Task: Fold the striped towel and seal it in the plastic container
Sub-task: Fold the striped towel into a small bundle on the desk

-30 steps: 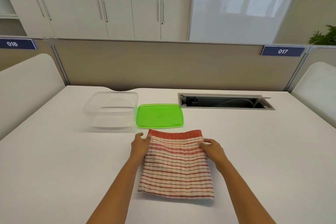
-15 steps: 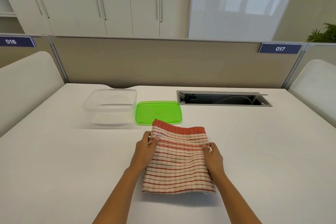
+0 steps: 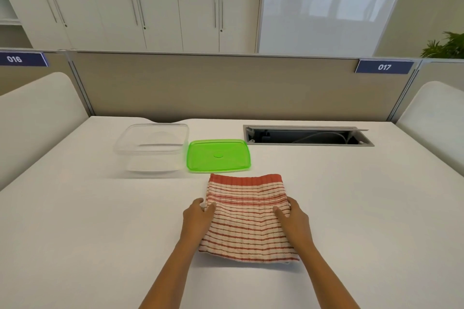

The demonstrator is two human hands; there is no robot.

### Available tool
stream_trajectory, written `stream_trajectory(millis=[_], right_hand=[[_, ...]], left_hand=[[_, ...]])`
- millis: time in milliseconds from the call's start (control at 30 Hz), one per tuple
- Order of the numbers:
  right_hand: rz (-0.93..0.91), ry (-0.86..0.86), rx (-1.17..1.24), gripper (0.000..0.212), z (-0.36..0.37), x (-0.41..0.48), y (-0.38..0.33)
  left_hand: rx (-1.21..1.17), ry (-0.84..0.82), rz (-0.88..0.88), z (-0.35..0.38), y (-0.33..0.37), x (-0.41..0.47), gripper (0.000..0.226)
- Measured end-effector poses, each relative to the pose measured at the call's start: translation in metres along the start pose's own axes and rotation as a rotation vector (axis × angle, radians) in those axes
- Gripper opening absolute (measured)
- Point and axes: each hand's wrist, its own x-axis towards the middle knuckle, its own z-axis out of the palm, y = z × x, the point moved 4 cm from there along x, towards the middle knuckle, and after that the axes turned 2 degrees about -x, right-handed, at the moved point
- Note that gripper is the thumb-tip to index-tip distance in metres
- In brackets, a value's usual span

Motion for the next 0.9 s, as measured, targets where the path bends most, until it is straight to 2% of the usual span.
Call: stream_trajectory(millis=[133,267,333,433,533,633,767,900], right_hand=[[-0.014,0.023,-0.047,0.050,-0.001,-0.015,0.008],[-0.031,0.061,-0.075,0.048,0.000,-0.025,0.008],[-0.044,0.085,-0.093,0.045,-0.002,-0.027,0.007],[-0.071,0.066,-0.174,0.035,-0.009,-0.026,0.013],[-0.222,-0.031,-0.247,0.020,-0.020,-0.028,0.017],[-0.390,-0.175,-0.399,0.024,-0.033,-0.033,0.020],[-0.491,-0.304,-0.588,0.038,-0.040,-0.038,0.018],[-0.503,-0.352,-0.571,0.040,-0.040,-0.037,0.014]], left_hand=[[0.175,-0.014,0.021,0.003,-0.004,-0.013,0.059],[0.118,0.113,0.199,0.005,0.005,-0.025,0.043],[0.096,0.123,0.231,0.006,0.002,-0.027,0.042],[0.141,0.021,0.194,0.006,-0.010,-0.016,0.043],[0.222,-0.105,0.209,-0.003,-0.019,-0.009,0.042],[0.382,-0.176,0.437,-0.018,-0.025,-0.010,0.047],[0.749,-0.264,0.783,-0.028,-0.031,-0.015,0.071],[0.791,-0.250,1.024,-0.024,-0.022,-0.018,0.063]])
